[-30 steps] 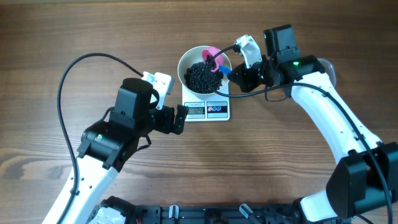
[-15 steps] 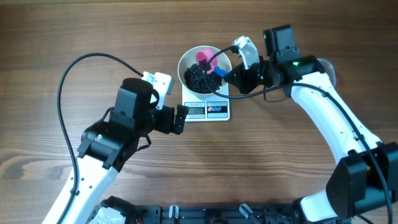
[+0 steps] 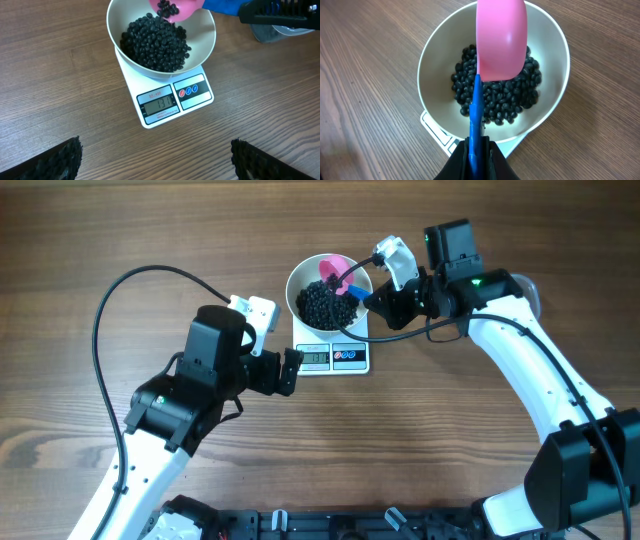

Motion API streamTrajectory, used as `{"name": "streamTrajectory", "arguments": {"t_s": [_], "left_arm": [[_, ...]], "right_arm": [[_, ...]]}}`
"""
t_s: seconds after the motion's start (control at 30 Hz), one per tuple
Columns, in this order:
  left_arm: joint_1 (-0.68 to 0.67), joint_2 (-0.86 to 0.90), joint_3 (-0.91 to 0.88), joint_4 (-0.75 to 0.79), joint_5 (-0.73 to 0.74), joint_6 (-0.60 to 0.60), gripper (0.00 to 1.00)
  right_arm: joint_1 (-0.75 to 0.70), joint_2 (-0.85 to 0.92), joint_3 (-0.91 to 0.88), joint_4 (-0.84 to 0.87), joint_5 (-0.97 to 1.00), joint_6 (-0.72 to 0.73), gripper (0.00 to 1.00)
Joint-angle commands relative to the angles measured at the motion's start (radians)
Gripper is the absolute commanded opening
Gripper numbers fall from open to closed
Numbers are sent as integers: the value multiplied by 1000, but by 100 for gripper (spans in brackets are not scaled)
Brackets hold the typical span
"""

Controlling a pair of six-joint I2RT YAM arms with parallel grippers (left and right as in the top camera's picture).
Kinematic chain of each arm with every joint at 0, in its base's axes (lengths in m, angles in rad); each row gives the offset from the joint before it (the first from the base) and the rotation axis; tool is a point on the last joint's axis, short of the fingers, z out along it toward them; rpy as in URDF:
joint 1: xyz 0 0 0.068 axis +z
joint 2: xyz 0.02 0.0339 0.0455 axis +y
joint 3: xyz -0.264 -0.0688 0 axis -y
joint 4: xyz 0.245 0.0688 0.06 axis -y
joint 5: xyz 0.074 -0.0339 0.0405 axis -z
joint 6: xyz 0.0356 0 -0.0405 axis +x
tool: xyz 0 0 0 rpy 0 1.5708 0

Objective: Scoop item into bowl and weigh 150g on scale
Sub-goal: 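Tilt the scoop to pour beans into the white bowl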

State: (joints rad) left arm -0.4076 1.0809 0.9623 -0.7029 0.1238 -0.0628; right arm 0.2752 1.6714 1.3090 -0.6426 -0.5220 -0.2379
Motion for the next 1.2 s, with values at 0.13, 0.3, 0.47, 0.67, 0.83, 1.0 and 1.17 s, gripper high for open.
{"name": "streamTrajectory", "arguments": {"t_s": [0.13, 0.3, 0.47, 0.67, 0.83, 1.0, 1.17], "left_arm": [[-3, 2, 5, 0, -10, -5, 100], [-3, 2, 5, 0, -10, -5, 100], [-3, 2, 5, 0, -10, -5, 100], [-3, 2, 5, 0, -10, -5, 100], [-3, 2, 5, 0, -10, -5, 100], [-3, 2, 5, 0, -10, -5, 100], [-3, 2, 5, 0, -10, -5, 100]], "right_arm": [[2, -26, 2, 36, -7, -21, 4], [3, -26, 2, 36, -6, -71, 4], [6, -26, 2, 35, -5, -183, 4], [67, -26, 2, 35, 152, -208, 4], [95, -26, 2, 36, 251, -211, 4], [105, -26, 2, 37, 304, -211, 4], [127, -38, 3, 39, 304, -211, 4]]}}
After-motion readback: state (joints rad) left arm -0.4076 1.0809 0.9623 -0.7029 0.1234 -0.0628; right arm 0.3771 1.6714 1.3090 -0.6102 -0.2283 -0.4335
